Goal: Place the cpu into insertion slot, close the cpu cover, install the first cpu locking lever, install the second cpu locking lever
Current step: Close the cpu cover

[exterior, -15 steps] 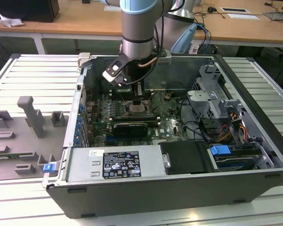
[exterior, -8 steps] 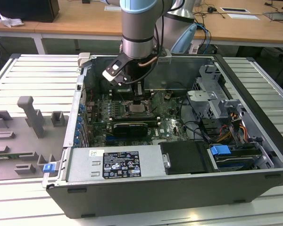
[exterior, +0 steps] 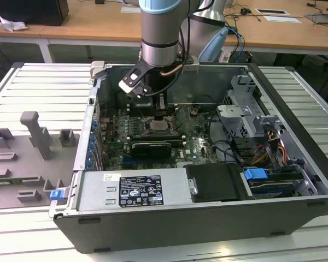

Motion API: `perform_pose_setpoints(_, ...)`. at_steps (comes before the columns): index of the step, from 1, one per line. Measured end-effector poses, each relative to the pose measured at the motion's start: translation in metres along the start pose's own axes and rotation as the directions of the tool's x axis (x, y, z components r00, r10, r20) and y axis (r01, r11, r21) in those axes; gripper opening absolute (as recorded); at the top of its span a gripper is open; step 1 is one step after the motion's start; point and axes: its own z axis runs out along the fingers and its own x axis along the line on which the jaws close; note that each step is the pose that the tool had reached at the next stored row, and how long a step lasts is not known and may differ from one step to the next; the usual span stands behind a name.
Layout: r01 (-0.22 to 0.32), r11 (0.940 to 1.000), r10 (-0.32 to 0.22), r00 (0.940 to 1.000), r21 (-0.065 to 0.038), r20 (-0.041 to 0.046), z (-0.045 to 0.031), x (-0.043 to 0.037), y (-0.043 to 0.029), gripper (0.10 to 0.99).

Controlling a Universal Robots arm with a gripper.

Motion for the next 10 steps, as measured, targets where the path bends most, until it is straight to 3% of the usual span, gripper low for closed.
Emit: perform_pose_setpoints(10,0.0,1.0,0.0,1.0,0.0,-0.0002,-0.0037,0.0,0.0002,0.106)
